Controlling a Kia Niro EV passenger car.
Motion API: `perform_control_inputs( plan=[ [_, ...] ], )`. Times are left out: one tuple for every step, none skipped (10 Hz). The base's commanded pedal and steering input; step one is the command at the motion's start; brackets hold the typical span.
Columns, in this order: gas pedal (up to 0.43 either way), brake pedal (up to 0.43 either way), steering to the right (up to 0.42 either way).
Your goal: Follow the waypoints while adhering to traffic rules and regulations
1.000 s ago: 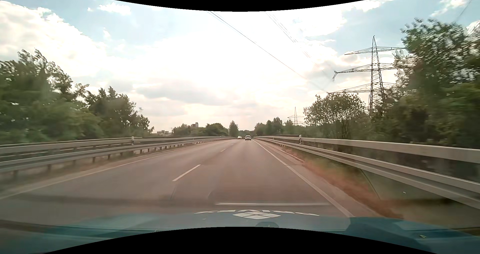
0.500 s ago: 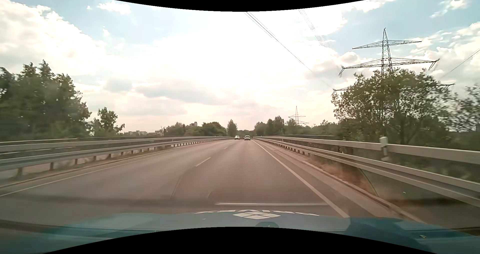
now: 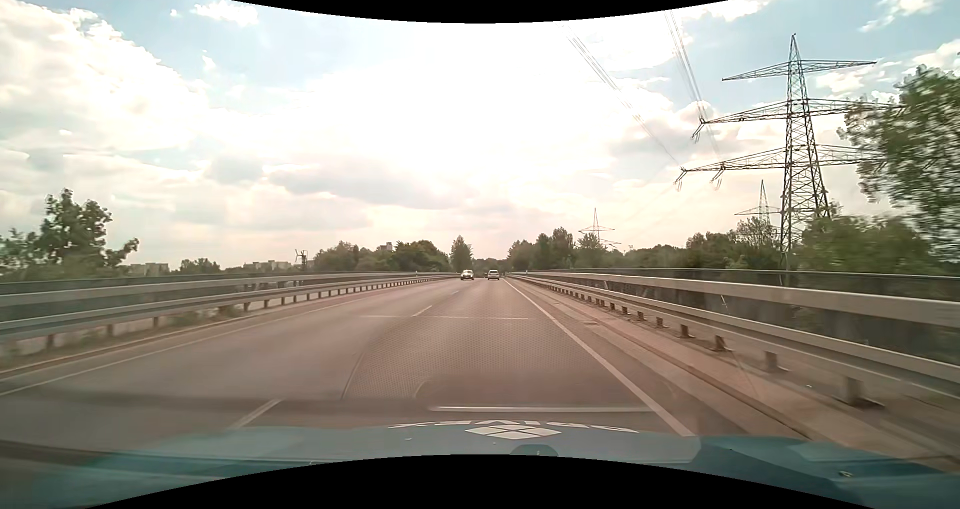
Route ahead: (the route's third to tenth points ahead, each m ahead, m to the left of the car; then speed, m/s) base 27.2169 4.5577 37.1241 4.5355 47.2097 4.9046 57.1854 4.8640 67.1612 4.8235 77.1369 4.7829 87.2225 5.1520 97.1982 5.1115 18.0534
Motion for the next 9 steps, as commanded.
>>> perform_control_inputs(
  plan=[
    [0.197,0.0,-0.004],
    [0.197,0.0,-0.004],
    [0.197,0.0,-0.004],
    [0.197,0.0,-0.004],
    [0.197,0.0,-0.004],
    [0.197,0.0,-0.004],
    [0.197,0.0,-0.003],
    [0.197,0.0,-0.003],
    [0.197,0.0,-0.003]
  ],
)
